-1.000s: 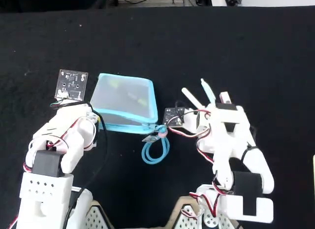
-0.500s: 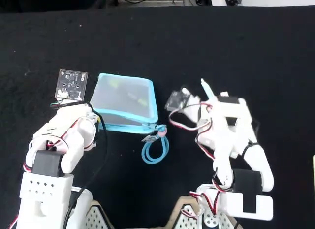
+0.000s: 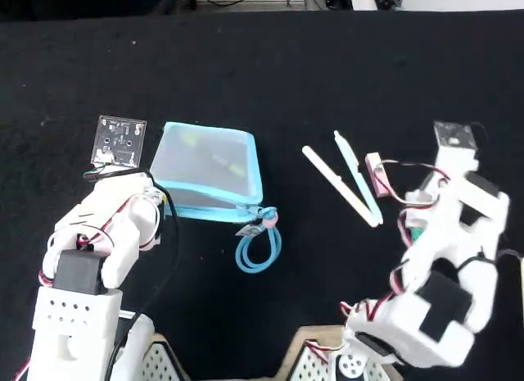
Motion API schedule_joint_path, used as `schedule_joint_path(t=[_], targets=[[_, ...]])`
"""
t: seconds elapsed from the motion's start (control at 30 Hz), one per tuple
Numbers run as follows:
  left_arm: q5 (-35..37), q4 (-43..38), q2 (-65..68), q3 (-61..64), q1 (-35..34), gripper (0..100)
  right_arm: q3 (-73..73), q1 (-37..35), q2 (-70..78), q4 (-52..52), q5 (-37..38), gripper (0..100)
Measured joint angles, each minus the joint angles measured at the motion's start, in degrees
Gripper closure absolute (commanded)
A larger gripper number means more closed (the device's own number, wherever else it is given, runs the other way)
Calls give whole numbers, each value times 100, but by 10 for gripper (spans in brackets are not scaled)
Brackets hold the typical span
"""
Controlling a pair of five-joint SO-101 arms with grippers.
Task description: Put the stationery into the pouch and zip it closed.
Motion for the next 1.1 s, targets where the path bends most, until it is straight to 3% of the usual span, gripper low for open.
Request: schedule_joint_path(t=[0.07,0.27,0.4,0.47,0.53,0.6,0.83,1.1], targets=[[0,0,0,0,0,970,-114,158,325,-9,0,819],[0,0,0,0,0,970,-738,360,1108,26,0,847],[0,0,0,0,0,970,-1354,378,1503,598,0,851],[0,0,0,0,0,970,-1705,378,1697,958,0,887],[0,0,0,0,0,970,-2013,387,1811,1257,9,992],[0,0,0,0,0,970,-2277,413,1881,1442,9,972],[0,0,0,0,0,970,-3130,413,1697,2787,132,988],[0,0,0,0,0,970,-3068,413,0,3596,132,988]])
